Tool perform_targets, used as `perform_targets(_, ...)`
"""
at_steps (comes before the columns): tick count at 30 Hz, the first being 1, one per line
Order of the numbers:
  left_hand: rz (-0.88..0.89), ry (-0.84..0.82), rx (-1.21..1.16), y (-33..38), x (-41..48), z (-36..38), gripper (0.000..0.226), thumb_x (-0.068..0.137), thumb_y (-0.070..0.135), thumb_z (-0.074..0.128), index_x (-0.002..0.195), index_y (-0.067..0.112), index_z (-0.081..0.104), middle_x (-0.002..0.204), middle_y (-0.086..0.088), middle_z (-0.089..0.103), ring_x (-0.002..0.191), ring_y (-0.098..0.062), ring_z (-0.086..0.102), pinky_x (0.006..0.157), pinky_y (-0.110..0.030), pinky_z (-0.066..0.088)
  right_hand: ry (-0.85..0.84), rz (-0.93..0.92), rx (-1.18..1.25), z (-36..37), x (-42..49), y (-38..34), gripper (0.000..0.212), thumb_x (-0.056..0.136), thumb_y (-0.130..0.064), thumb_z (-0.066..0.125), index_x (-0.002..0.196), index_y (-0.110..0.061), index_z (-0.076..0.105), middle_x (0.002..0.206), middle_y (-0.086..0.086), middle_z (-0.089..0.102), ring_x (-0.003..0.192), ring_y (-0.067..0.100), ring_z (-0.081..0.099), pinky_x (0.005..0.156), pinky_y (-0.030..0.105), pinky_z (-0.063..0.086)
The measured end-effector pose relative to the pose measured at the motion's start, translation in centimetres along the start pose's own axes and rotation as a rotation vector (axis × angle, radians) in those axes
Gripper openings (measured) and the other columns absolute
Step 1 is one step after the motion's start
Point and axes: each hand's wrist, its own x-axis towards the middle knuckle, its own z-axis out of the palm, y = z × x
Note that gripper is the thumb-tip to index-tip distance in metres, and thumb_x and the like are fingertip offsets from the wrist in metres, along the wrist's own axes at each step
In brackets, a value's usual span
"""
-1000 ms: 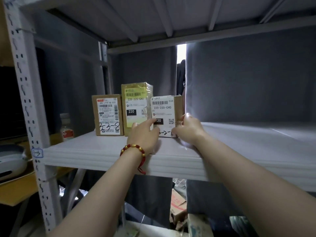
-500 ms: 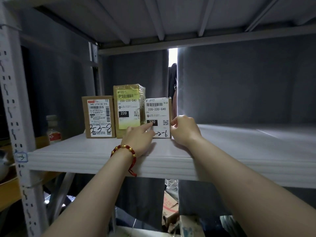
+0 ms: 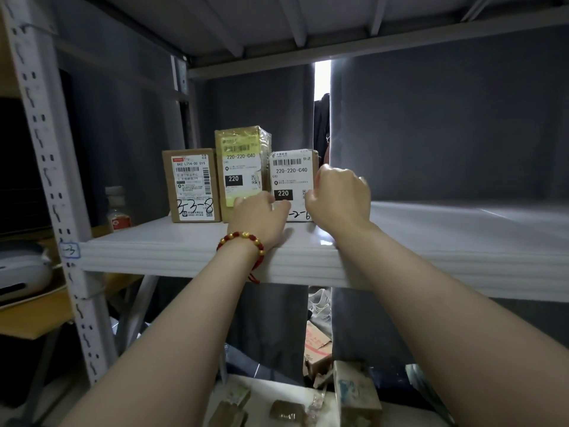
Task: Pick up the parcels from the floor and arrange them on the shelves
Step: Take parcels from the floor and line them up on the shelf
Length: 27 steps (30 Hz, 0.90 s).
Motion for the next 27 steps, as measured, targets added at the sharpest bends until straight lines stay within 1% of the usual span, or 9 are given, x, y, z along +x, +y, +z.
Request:
perform_targets(4, 0.088, 0.125, 0.193, 1.1, -1.9, -0.4, 0.038, 0.095, 0.037, 0.042, 0.118, 0.013, 0.060, 0.113, -0.004, 0.063, 0.118, -0.024, 0.042, 0.093, -0.041, 0.041, 0.046, -0.175, 0.045, -0.7, -0.8, -0.8, 0.015, 0.084, -0.020, 0.054, 0.092, -0.011, 0.063, 0.096, 0.006, 0.068, 0.094, 0.030, 0.060, 0.080, 0.036, 0.039)
perform_targets(9, 0.274, 0.092, 0.210, 0.2, -5.8, -0.4, 0.027, 0.085, 0.022, 0.054, 0.111, 0.015, 0.056, 0.113, -0.005, 0.058, 0.116, -0.023, 0.046, 0.093, -0.039, 0.045, 0.149, -0.453, 0.262, -2.4, -5.0, -2.6, 0.013, 0.079, -0.021, 0.055, 0.076, -0.010, 0.060, 0.076, 0.005, 0.064, 0.072, 0.025, 0.057, 0.064, 0.032, 0.038)
perform_targets(12, 0.325, 0.144, 0.113, -1.4, -8.8, -0.2, 0.040, 0.087, 0.034, 0.056, 0.123, 0.018, 0.048, 0.127, -0.003, 0.048, 0.121, -0.016, 0.046, 0.104, -0.035, 0.044, 0.220, -0.560, 0.373, -2.7, -9.5, -3.9, 0.012, 0.076, -0.016, 0.056, 0.080, -0.007, 0.061, 0.077, 0.008, 0.061, 0.070, 0.022, 0.053, 0.060, 0.027, 0.033)
perform_targets(15, 0.355, 0.157, 0.388, -5.1, -12.2, 0.2, 0.062, 0.095, 0.049, 0.044, 0.146, 0.017, 0.032, 0.150, -0.004, 0.034, 0.140, -0.015, 0.031, 0.119, -0.035, 0.027, 0.189, -0.693, 0.386, -1.7, -13.3, -4.0, 0.020, 0.075, -0.014, 0.058, 0.090, -0.002, 0.065, 0.090, 0.014, 0.063, 0.080, 0.026, 0.056, 0.066, 0.030, 0.039)
perform_targets(17, 0.382, 0.087, 0.458, -7.8, -15.2, 0.0, 0.057, 0.096, 0.044, 0.041, 0.143, 0.012, 0.040, 0.144, -0.009, 0.042, 0.134, -0.020, 0.038, 0.115, -0.036, 0.031, 0.123, -0.803, 0.415, -0.4, -15.5, -4.3, 0.019, 0.075, -0.014, 0.061, 0.089, -0.003, 0.065, 0.093, 0.015, 0.063, 0.083, 0.028, 0.055, 0.069, 0.034, 0.042)
perform_targets(20, 0.497, -0.083, 0.647, -11.3, -19.7, -0.8, 0.039, 0.089, 0.033, 0.042, 0.109, 0.010, 0.065, 0.105, -0.010, 0.065, 0.098, -0.025, 0.058, 0.090, -0.035, 0.044, -0.006, -0.905, 0.432, 2.3, -19.2, -6.0, 0.017, 0.072, -0.016, 0.065, 0.084, -0.004, 0.065, 0.090, 0.013, 0.061, 0.081, 0.029, 0.054, 0.066, 0.036, 0.041)
perform_targets(22, 0.506, -0.228, 0.828, -14.0, -21.6, -1.5, 0.038, 0.086, 0.034, 0.038, 0.098, 0.014, 0.068, 0.093, -0.006, 0.068, 0.088, -0.024, 0.060, 0.081, -0.036, 0.048, -0.095, -0.884, 0.444, 4.1, -21.9, -8.0, 0.017, 0.070, -0.016, 0.067, 0.083, -0.005, 0.066, 0.090, 0.012, 0.061, 0.082, 0.028, 0.054, 0.066, 0.037, 0.043)
perform_targets(25, 0.360, -0.414, 1.028, -17.6, -22.7, -2.4, 0.059, 0.085, 0.038, 0.017, 0.116, 0.016, 0.063, 0.114, -0.007, 0.066, 0.109, -0.026, 0.055, 0.098, -0.040, 0.042, -0.238, -0.764, 0.474, 6.8, -25.5, -11.3, 0.021, 0.069, -0.016, 0.066, 0.088, -0.005, 0.067, 0.090, 0.011, 0.060, 0.083, 0.028, 0.056, 0.069, 0.041, 0.048)
perform_targets(27, 0.267, -0.461, 1.096, -20.2, -23.6, -2.6, 0.054, 0.091, 0.042, 0.027, 0.130, 0.017, 0.055, 0.130, -0.007, 0.058, 0.123, -0.026, 0.047, 0.107, -0.040, 0.034, -0.327, -0.703, 0.454, 8.5, -27.3, -13.1, 0.025, 0.074, -0.017, 0.063, 0.095, -0.005, 0.068, 0.096, 0.011, 0.060, 0.089, 0.027, 0.056, 0.077, 0.043, 0.049)
